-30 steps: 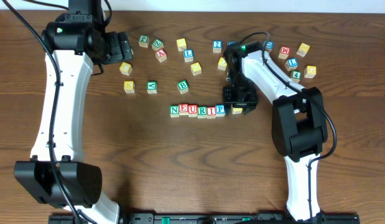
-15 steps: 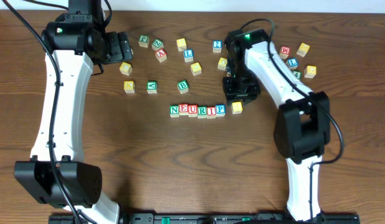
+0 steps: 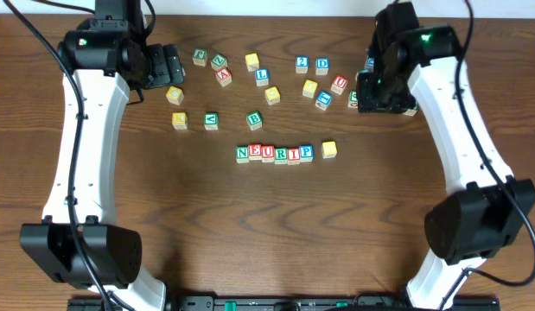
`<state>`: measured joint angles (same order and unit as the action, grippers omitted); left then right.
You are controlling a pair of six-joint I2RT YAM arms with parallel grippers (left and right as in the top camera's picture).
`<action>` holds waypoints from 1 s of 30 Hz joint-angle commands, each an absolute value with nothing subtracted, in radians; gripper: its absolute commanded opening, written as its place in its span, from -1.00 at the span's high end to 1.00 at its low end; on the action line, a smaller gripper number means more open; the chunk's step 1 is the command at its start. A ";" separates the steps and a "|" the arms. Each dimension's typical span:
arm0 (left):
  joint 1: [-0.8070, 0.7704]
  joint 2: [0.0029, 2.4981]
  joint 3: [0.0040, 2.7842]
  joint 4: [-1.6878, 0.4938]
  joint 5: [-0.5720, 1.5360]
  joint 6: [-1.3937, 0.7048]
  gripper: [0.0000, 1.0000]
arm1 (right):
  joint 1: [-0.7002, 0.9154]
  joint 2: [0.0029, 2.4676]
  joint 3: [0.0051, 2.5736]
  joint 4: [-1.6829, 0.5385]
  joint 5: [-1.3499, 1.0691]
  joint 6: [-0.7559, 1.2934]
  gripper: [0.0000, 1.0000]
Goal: Spell out NEURIPS
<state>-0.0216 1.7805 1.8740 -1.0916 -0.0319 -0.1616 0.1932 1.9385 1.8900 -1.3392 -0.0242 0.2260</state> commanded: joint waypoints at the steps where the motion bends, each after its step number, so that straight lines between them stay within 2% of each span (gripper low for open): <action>1: -0.019 1.794 1.868 -1.090 -0.031 -0.178 -0.96 | 0.182 1.983 1.728 -1.230 -0.018 0.220 0.21; 11: -0.019 1.794 1.868 -1.091 -0.031 -0.178 -0.96 | 0.191 1.984 1.459 -0.953 -0.070 0.231 0.26; 30: -0.019 1.794 1.868 -1.091 -0.031 -0.178 -0.95 | 0.209 1.989 1.377 -0.837 -0.082 0.235 0.27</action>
